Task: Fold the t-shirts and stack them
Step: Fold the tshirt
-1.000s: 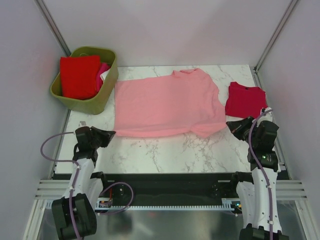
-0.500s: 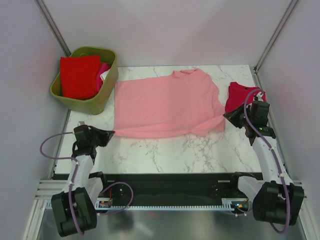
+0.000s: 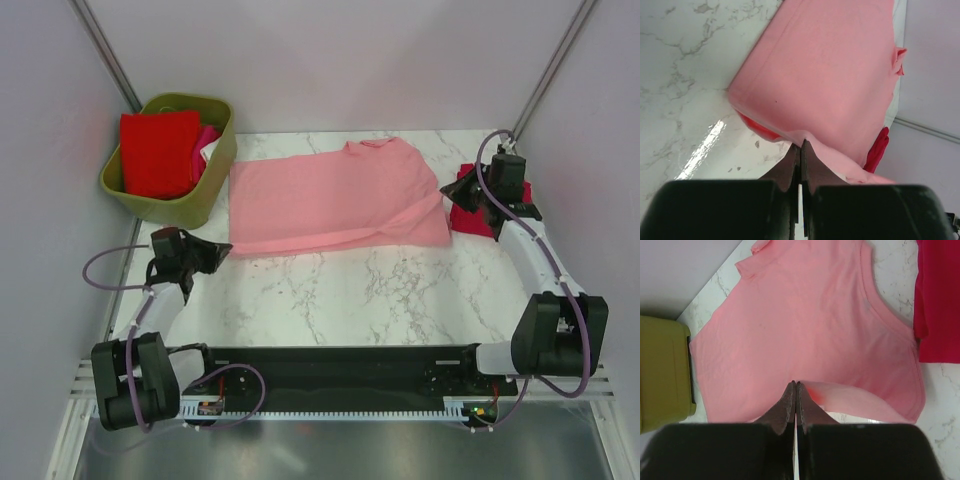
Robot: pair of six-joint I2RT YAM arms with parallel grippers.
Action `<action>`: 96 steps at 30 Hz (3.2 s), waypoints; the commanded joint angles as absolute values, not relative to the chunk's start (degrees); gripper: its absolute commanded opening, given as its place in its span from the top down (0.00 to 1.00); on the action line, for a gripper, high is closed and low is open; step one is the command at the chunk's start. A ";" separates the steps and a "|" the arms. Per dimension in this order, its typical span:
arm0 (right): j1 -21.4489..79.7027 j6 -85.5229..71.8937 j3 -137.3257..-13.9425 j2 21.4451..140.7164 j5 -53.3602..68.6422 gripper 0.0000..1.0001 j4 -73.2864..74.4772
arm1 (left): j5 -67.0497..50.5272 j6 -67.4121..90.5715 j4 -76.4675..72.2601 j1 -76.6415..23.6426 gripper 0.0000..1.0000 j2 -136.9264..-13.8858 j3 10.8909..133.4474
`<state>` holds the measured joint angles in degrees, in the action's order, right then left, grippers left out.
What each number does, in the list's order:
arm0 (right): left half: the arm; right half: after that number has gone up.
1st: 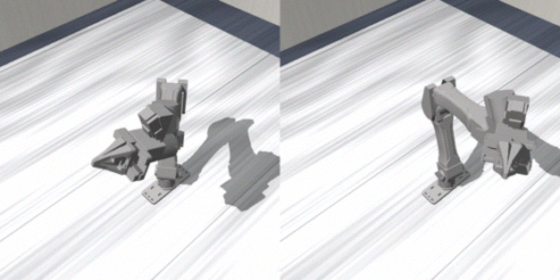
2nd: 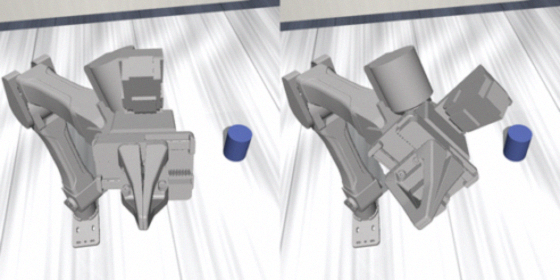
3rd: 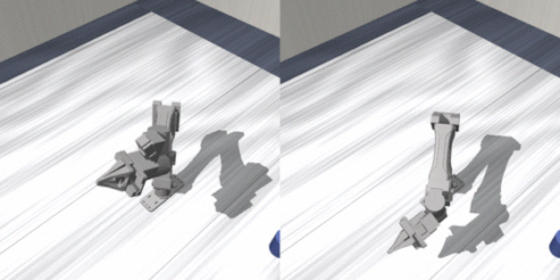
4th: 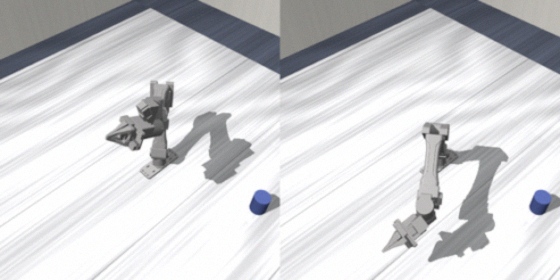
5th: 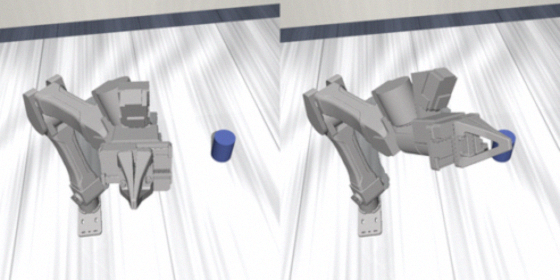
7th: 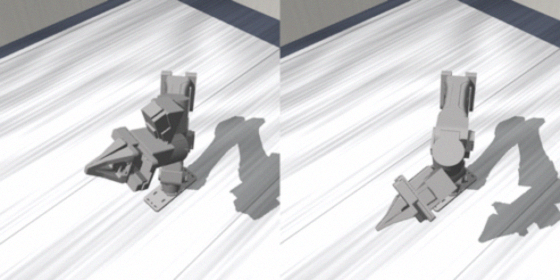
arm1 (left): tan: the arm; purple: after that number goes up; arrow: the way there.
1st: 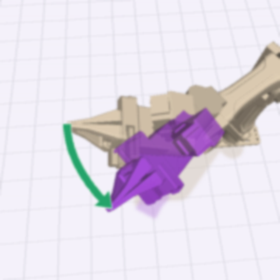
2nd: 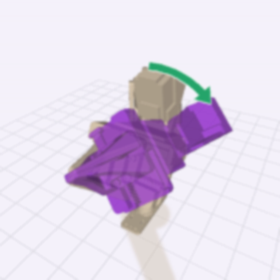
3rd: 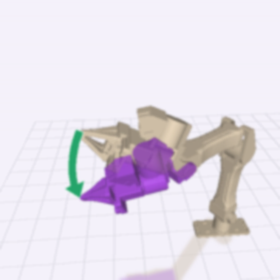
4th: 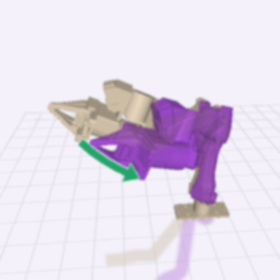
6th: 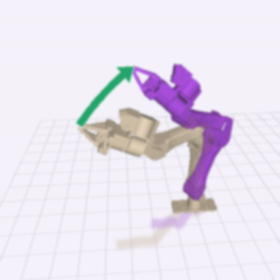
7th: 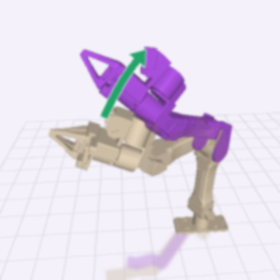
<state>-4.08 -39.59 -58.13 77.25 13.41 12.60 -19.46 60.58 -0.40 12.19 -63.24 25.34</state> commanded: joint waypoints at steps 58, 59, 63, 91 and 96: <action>-2.73 -38.41 -85.86 106.69 6.16 1.00 12.92 | -13.36 75.14 -18.28 6.59 0.98 -92.90 44.82; -2.64 -38.32 -86.13 107.13 5.89 1.00 12.92 | -13.27 75.32 -18.63 6.50 0.98 -93.25 44.91; -2.20 -38.76 -87.89 108.89 4.57 1.00 13.18 | -13.53 75.76 -19.68 6.15 0.98 -94.92 45.88; -0.79 -46.31 -45.19 81.48 -1.84 0.52 -3.24 | -7.56 75.41 -17.93 6.06 0.40 -62.42 19.96; -0.79 -47.81 -41.49 83.66 -2.98 0.47 -5.97 | -8.35 74.18 -15.56 6.06 0.39 -61.26 19.16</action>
<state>-0.97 -45.52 -42.19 82.70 -0.60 0.23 -10.00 76.18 -15.49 6.02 -62.22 19.44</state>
